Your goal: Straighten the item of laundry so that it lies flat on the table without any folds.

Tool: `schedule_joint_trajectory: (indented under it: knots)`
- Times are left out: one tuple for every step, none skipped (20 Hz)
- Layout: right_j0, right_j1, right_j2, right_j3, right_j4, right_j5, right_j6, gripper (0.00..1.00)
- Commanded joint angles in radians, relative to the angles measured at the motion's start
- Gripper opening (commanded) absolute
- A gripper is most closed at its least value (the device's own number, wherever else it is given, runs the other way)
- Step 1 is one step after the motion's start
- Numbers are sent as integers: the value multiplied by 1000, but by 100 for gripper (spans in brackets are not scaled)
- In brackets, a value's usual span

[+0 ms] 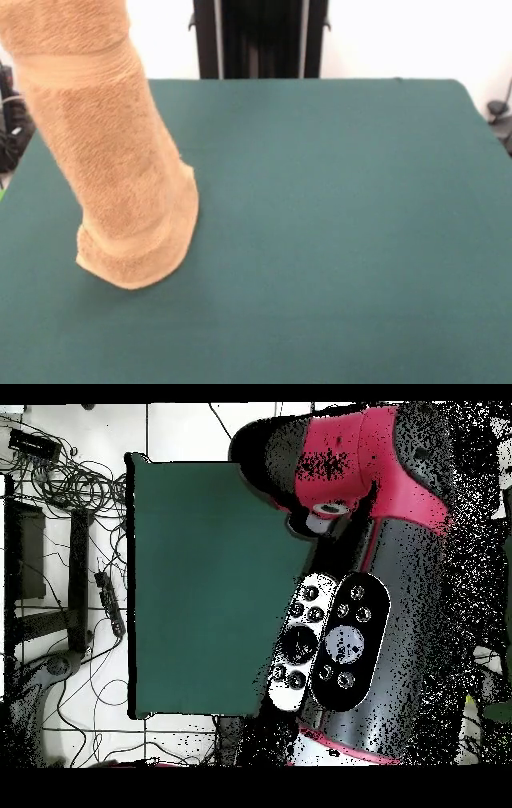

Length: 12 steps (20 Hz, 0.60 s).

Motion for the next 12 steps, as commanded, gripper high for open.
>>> schedule_joint_trajectory:
  knots:
    - [44, 83, 102, 103, -76, -126, -285, 0]
    - [49, 89, 102, 108, -86, -151, -284, 0]
    - [58, 93, 103, 112, -88, -164, -272, 0]
    - [63, 101, 105, 114, -89, -173, -254, 0]
    - [71, 108, 103, 109, -93, -175, -241, 0]
    - [77, 118, 101, 100, -90, -163, -207, 0]
    - [83, 122, 98, 97, -81, -150, -163, 0]
    - [88, 131, 97, 88, -75, -139, -134, 0]
    - [96, 139, 91, 74, -74, -118, -116, 0]
    - [107, 149, 82, 62, -78, -99, -105, 0]
    - [119, 172, 71, 31, -88, -65, -103, 0]
    - [127, 188, 67, 14, -88, -43, -95, 0]
